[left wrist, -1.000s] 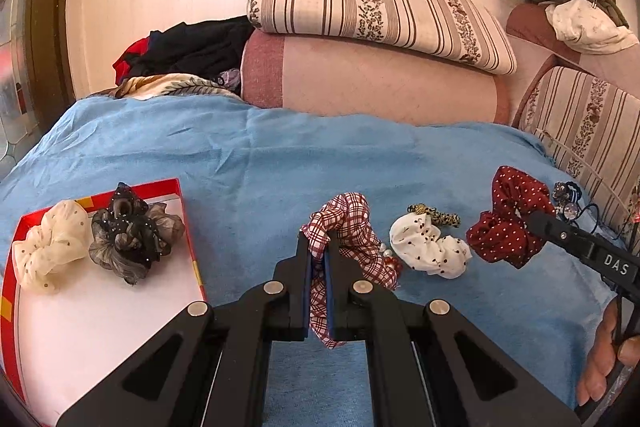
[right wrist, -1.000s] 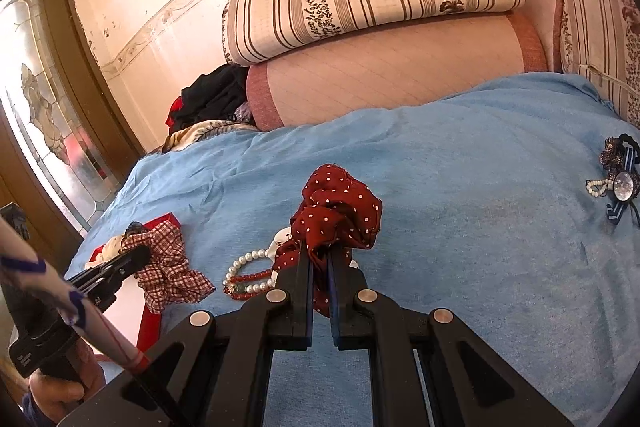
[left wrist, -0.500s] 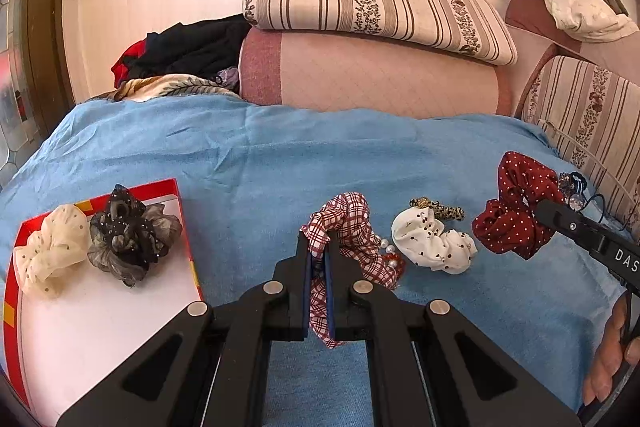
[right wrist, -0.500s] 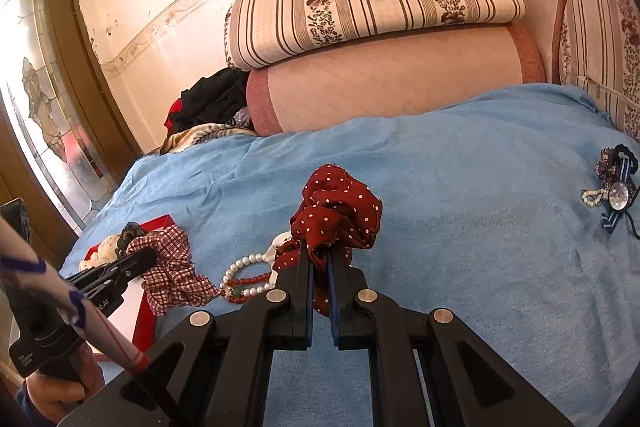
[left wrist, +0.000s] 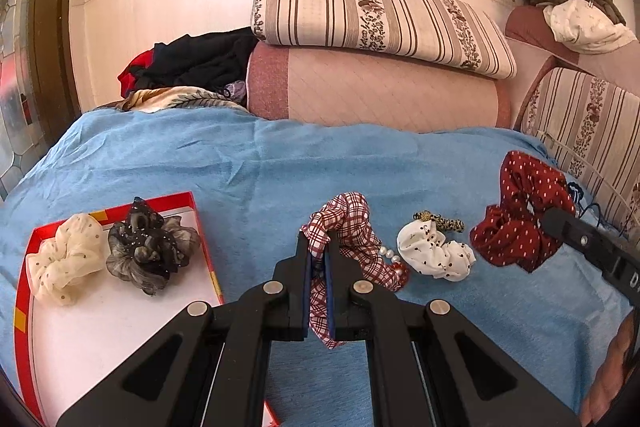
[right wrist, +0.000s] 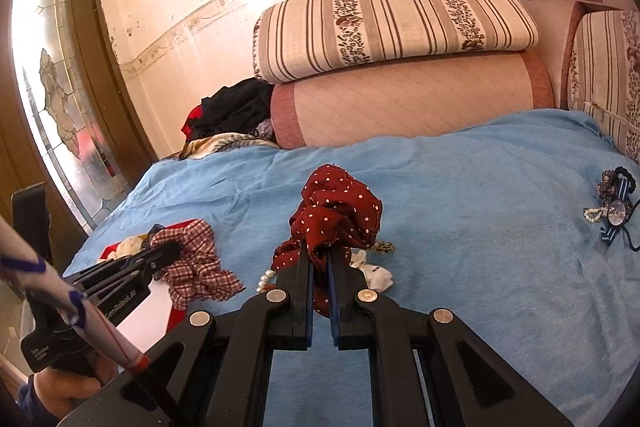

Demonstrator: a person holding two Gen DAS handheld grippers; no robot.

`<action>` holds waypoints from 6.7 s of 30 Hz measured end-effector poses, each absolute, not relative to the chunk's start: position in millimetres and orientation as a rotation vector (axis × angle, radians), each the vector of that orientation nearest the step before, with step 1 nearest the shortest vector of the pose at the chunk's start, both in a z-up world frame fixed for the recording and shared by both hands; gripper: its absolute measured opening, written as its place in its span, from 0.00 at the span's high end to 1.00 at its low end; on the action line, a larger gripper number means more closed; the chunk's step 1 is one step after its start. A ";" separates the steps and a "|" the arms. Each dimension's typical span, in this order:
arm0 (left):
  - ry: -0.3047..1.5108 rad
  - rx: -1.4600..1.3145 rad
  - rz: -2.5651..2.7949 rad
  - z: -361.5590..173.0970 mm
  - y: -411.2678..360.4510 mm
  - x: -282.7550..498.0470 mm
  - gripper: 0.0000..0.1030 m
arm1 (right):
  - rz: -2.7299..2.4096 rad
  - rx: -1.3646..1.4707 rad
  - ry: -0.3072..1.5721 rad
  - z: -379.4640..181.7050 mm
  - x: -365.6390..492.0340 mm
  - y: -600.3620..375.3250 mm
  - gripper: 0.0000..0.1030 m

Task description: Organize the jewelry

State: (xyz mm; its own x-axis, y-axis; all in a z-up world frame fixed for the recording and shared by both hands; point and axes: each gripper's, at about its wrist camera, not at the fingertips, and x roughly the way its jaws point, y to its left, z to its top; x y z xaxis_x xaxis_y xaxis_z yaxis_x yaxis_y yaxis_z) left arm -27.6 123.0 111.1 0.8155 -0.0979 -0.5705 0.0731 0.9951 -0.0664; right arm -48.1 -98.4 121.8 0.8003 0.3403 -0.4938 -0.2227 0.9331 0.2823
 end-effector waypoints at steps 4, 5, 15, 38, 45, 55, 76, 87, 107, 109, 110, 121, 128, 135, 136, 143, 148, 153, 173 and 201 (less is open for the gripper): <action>0.596 -0.051 -0.089 115.5 127.5 -30.3 0.95 | 0.307 0.217 0.582 118.9 -56.4 -89.4 0.93; 0.594 -0.053 -0.088 116.2 128.4 -30.2 0.95 | 0.307 0.217 0.587 118.6 -57.4 -87.4 0.93; 0.573 -0.091 -0.078 124.9 145.5 -36.1 0.95 | 0.318 0.197 0.601 126.5 -65.0 -63.4 0.93; 0.520 -0.205 0.051 142.2 244.4 -68.8 0.95 | 0.505 0.119 0.629 141.2 -75.7 42.3 0.93; 0.519 -0.259 0.123 144.1 284.6 -75.3 0.95 | 0.555 0.127 0.635 145.9 -72.4 71.2 0.93; 0.585 -0.367 0.227 128.9 345.6 -82.7 0.95 | 0.614 0.152 0.694 134.3 -56.4 106.9 0.93; 0.756 -0.353 0.271 91.5 352.1 -63.3 0.94 | 0.642 0.129 0.877 84.2 -20.8 161.9 0.93; 0.796 -0.362 0.297 82.4 355.4 -55.2 0.94 | 0.627 0.124 0.926 71.9 0.0 178.8 0.93; 0.790 -0.330 0.326 82.1 348.7 -49.6 0.87 | 0.617 0.112 0.951 68.1 20.8 184.1 0.91; 0.788 -0.329 0.326 82.6 347.8 -49.7 0.87 | 0.618 0.110 0.953 68.1 20.3 183.7 0.91; 0.788 -0.326 0.327 82.7 347.5 -49.5 0.86 | 0.621 0.113 0.955 68.1 20.1 183.8 0.90; 0.779 -0.314 0.329 85.8 344.2 -49.5 0.82 | 0.636 0.106 0.952 73.3 12.2 187.0 0.89; 0.774 -0.309 0.332 87.3 342.1 -50.0 0.78 | 0.641 0.102 0.942 77.2 7.7 185.7 0.80; 0.756 -0.302 0.343 91.5 340.7 -52.7 0.69 | 0.647 0.100 0.930 83.4 2.8 182.2 0.80; 0.755 -0.300 0.343 92.1 340.3 -52.7 0.69 | 0.646 0.101 0.928 84.3 2.6 181.8 0.80; 0.734 -0.285 0.347 96.3 336.2 -54.4 0.62 | 0.639 0.115 0.923 88.4 1.8 172.0 0.80; 0.715 -0.271 0.354 99.7 332.7 -54.9 0.61 | 0.637 0.128 0.919 90.7 -0.2 163.6 0.80; 0.692 -0.244 0.350 104.0 325.8 -55.3 0.60 | 0.633 0.138 0.916 92.9 -3.3 156.3 0.80; 0.642 -0.151 0.305 113.2 286.0 -47.2 0.52 | 0.585 0.209 0.910 94.2 2.2 103.9 0.80; 0.642 -0.022 0.172 108.4 202.0 -22.1 0.51 | 0.396 0.357 0.864 91.7 4.1 -70.6 0.79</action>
State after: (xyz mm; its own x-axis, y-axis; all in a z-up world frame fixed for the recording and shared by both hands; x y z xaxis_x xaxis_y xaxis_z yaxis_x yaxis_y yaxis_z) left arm -22.1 202.0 108.4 0.7871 0.1533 -0.5974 -0.1667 0.9855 0.0333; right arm 4.1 -70.6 91.7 0.5858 0.4731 -0.6581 -0.1905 0.8696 0.4555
